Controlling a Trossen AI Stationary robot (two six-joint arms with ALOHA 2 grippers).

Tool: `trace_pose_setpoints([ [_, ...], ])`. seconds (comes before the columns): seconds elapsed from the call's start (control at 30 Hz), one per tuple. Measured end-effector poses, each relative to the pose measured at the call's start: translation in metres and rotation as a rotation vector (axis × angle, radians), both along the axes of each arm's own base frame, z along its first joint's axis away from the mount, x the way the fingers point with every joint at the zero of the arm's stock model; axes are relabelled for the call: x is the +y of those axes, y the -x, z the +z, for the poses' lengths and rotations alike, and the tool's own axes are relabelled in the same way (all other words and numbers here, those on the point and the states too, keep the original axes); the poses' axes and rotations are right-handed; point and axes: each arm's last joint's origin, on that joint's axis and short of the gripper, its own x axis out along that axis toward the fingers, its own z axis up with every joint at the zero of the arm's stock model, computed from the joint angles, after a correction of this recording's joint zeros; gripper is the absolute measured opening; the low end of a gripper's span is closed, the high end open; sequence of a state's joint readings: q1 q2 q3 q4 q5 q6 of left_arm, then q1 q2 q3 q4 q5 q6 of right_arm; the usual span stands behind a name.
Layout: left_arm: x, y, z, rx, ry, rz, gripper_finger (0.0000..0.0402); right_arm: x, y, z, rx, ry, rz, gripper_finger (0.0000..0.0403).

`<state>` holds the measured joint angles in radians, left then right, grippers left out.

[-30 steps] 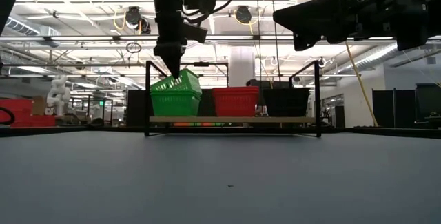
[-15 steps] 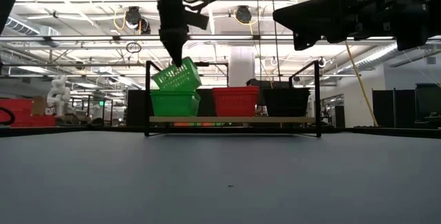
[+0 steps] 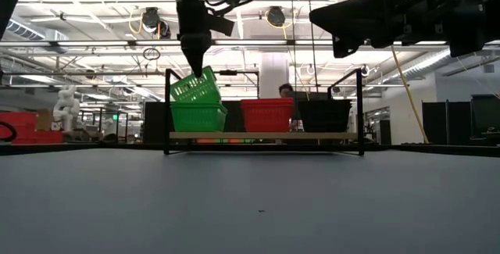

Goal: Stack baskets on shelf by color
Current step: Stack the green bin on the green bins on the shelf

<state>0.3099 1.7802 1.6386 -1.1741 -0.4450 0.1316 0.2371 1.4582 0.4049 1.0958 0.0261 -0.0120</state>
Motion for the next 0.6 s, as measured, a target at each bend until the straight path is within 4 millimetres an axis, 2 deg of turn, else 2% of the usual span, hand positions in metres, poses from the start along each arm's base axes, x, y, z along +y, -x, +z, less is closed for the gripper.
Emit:
trace_pose_setpoints([
  [0.17,0.001,0.001,0.000,0.005,-0.005,0.005,0.0027,0.000,0.000,0.000,0.000,0.000,0.000,0.0000],
  [0.27,0.003,0.002,0.000,0.009,-0.008,0.016,0.0043,0.000,0.000,0.000,0.000,0.000,0.000,0.0000],
  [0.6,0.010,0.003,0.000,-0.035,-0.003,0.080,0.0177,0.000,0.000,0.000,0.000,0.000,0.000,0.0000],
])
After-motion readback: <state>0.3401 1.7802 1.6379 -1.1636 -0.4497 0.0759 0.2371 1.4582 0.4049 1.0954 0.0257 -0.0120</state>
